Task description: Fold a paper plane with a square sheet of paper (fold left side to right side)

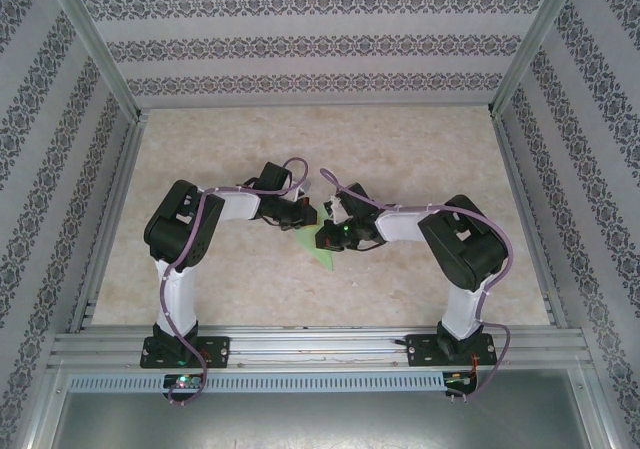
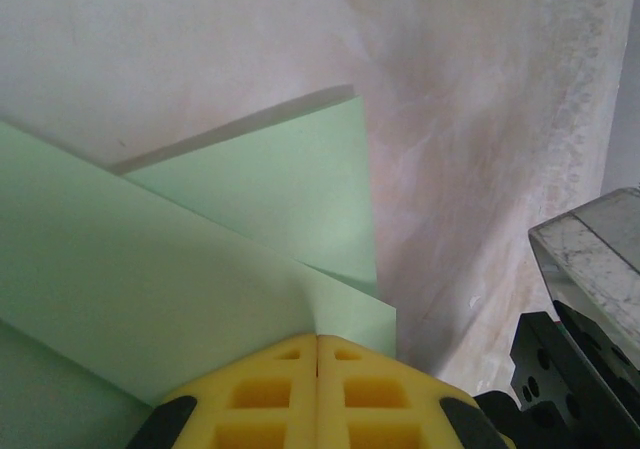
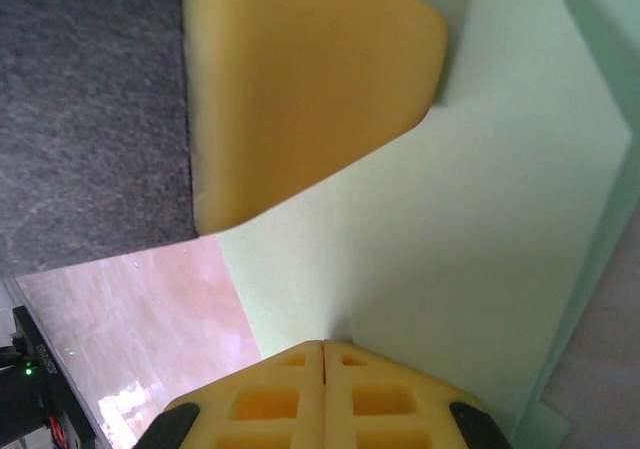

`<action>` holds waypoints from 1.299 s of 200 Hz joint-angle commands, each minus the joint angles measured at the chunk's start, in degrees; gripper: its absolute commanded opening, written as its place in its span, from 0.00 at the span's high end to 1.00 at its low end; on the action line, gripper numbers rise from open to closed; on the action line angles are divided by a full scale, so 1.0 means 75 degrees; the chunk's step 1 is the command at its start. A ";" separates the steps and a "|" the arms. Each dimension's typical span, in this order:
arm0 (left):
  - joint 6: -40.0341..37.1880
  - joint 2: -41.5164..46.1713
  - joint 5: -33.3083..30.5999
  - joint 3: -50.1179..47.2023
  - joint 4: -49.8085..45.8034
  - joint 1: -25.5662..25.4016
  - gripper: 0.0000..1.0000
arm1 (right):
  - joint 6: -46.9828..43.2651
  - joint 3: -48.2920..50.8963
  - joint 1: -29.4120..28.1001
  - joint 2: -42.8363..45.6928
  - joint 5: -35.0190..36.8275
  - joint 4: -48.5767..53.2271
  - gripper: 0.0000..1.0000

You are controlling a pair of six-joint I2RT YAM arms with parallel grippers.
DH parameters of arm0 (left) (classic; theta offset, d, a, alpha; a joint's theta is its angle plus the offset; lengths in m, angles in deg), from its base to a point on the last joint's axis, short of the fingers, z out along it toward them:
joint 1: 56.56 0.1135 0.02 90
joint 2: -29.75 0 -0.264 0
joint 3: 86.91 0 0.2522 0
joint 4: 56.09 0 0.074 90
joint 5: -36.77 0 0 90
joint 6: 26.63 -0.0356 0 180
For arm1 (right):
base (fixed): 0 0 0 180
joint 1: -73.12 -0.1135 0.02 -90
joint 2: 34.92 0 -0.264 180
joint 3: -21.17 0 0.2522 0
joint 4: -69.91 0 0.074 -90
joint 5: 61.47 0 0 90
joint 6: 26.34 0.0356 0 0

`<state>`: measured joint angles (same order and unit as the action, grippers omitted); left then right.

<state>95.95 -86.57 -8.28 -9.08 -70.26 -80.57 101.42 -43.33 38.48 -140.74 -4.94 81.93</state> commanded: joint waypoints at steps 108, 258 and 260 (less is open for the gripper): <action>-0.0101 -0.0452 -0.1131 -0.0068 -0.0989 0.0131 1.00 | 0.0025 0.0924 -0.0370 0.0611 0.0032 0.0885 1.00; -0.0182 -0.0488 -0.1178 0.0020 -0.1119 0.0131 1.00 | 0.0204 0.1953 -0.0530 0.1262 -0.0131 0.0922 1.00; -0.0183 -0.0488 -0.1180 0.0022 -0.1112 0.0122 1.00 | 0.0204 0.1965 -0.0528 0.1279 -0.0131 0.0935 1.00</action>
<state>95.97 -86.78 -8.89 -7.96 -72.92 -80.57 102.36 -32.16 35.82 -131.67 -4.11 80.93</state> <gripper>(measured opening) 0.044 0.065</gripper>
